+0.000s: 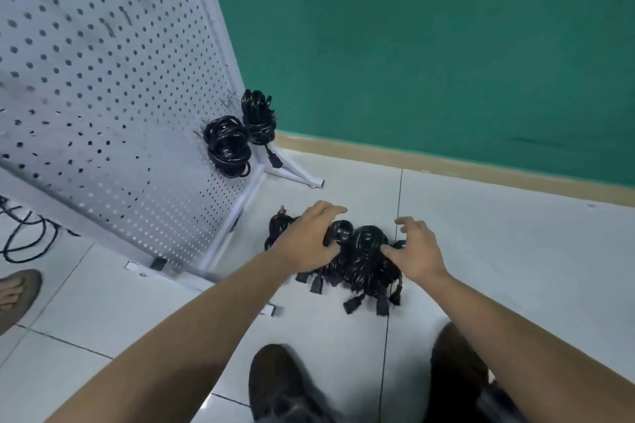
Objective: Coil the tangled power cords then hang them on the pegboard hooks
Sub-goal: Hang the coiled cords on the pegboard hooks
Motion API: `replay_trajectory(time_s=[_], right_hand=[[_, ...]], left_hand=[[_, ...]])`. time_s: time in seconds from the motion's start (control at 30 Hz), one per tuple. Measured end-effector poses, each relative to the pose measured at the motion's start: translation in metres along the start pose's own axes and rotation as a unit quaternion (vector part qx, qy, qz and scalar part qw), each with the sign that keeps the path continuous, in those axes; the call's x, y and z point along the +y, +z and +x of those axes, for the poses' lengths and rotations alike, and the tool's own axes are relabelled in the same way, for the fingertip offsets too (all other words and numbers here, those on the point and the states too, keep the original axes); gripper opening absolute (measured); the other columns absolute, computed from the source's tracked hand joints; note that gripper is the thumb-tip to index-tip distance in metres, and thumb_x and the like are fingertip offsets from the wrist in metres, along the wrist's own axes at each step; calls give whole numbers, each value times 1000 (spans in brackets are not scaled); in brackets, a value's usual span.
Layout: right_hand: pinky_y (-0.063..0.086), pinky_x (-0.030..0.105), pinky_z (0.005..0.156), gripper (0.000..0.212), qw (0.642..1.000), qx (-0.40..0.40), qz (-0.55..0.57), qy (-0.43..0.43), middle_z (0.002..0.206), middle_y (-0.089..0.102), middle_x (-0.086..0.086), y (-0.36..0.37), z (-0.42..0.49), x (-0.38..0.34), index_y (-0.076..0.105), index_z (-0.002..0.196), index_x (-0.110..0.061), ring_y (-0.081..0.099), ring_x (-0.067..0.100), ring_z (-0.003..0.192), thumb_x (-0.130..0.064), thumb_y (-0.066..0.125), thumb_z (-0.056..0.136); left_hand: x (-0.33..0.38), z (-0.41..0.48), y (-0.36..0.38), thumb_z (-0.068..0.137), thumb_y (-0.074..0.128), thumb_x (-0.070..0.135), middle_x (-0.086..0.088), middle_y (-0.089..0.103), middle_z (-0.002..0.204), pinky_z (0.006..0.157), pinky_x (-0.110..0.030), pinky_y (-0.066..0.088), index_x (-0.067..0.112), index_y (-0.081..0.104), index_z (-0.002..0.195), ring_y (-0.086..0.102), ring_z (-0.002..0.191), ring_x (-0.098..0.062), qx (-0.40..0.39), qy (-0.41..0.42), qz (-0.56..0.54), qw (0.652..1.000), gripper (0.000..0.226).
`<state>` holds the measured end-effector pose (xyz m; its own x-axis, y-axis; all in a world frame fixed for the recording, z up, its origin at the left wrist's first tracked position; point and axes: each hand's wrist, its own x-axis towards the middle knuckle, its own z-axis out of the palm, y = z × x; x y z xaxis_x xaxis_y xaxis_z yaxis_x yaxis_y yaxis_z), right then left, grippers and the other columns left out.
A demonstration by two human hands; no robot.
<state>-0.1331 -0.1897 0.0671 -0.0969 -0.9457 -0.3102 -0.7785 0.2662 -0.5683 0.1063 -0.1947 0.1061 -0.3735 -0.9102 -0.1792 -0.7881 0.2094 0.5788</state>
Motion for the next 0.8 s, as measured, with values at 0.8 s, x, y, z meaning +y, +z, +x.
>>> replay_trajectory(time_s=[0.8], right_hand=[[40, 45, 102, 78, 999, 13, 0, -48, 100, 68, 0, 90, 17, 9, 49, 116, -18, 61, 28, 101, -55, 79, 55]], left_hand=[[-27, 29, 56, 87, 63, 17, 3, 38, 148, 119, -35, 34, 27, 34, 156, 42, 138, -18, -64, -102, -64, 991, 75]])
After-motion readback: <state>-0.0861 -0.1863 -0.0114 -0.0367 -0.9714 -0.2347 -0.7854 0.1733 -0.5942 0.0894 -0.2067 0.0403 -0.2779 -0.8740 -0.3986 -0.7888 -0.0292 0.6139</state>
